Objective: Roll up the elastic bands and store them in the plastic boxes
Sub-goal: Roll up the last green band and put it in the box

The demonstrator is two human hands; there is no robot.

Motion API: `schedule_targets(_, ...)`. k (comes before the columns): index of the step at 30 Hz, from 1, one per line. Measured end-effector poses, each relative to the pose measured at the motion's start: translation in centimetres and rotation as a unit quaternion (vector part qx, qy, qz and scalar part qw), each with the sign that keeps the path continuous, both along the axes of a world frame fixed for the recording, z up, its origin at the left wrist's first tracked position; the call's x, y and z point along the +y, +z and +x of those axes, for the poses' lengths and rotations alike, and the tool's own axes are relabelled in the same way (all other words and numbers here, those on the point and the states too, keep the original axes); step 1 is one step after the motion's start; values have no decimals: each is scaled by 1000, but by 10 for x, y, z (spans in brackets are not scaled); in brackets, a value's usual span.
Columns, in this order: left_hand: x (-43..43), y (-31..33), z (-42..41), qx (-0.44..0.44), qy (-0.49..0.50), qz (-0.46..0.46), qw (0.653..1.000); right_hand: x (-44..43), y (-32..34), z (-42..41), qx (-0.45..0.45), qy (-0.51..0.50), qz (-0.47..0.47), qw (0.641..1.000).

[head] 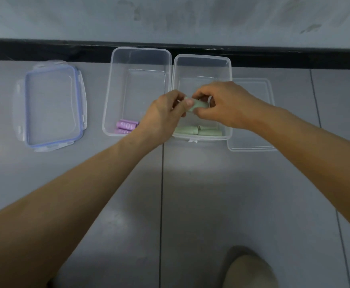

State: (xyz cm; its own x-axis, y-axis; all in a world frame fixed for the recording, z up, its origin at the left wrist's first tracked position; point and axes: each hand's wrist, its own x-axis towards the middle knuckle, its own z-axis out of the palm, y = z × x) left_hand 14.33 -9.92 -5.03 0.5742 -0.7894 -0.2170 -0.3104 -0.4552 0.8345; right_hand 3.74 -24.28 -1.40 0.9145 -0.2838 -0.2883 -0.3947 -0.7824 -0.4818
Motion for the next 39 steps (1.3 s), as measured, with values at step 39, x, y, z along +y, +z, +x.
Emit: schedule_targets(39, 39, -38, 11, -197, -42, 41, 979, -5, -53, 40, 106, 15, 10, 994)
